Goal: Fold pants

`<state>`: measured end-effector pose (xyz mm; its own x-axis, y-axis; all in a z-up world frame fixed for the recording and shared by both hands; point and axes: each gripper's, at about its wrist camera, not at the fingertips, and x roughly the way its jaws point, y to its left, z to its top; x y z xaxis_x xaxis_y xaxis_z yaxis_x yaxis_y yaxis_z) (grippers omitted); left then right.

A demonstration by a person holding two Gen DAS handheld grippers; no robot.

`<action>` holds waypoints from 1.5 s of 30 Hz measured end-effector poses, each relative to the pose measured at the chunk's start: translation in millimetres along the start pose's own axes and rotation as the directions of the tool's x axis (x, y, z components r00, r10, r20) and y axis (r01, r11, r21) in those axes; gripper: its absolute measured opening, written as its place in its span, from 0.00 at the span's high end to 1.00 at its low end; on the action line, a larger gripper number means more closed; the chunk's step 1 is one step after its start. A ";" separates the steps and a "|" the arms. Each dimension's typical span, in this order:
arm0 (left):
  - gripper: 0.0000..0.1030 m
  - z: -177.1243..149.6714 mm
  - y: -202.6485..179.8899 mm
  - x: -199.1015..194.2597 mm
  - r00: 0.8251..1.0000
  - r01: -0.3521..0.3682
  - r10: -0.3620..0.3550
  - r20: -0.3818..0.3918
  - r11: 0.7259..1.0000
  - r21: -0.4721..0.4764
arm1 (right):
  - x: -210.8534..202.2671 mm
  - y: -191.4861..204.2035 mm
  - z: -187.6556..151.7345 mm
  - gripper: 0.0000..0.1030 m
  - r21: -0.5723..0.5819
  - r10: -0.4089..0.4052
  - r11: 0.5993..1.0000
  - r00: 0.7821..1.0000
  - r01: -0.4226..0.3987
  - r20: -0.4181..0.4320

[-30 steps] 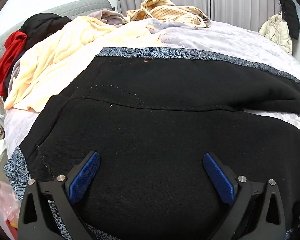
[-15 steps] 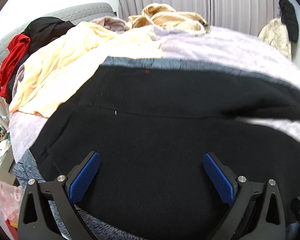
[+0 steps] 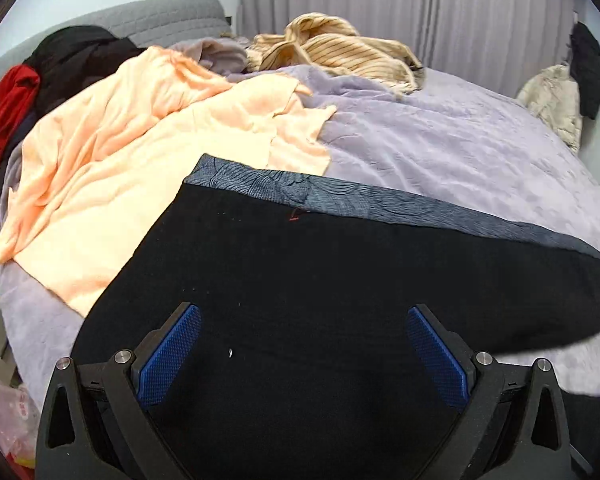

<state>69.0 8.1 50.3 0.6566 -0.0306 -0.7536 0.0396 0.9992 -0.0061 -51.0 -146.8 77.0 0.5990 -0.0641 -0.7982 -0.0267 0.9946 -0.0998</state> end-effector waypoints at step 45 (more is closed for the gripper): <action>0.00 5.5 29.4 72.9 0.989 0.104 -0.114 -0.090 0.989 -0.103 | 184.8 13.0 143.2 0.00 -0.454 0.176 0.850 0.957 -0.265 -0.230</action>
<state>122.2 35.1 -1.3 0.5773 -0.1415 -0.8042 0.0301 0.9879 -0.1523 173.9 -134.1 13.3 0.3849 0.0953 -0.9180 -0.5455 0.8259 -0.1430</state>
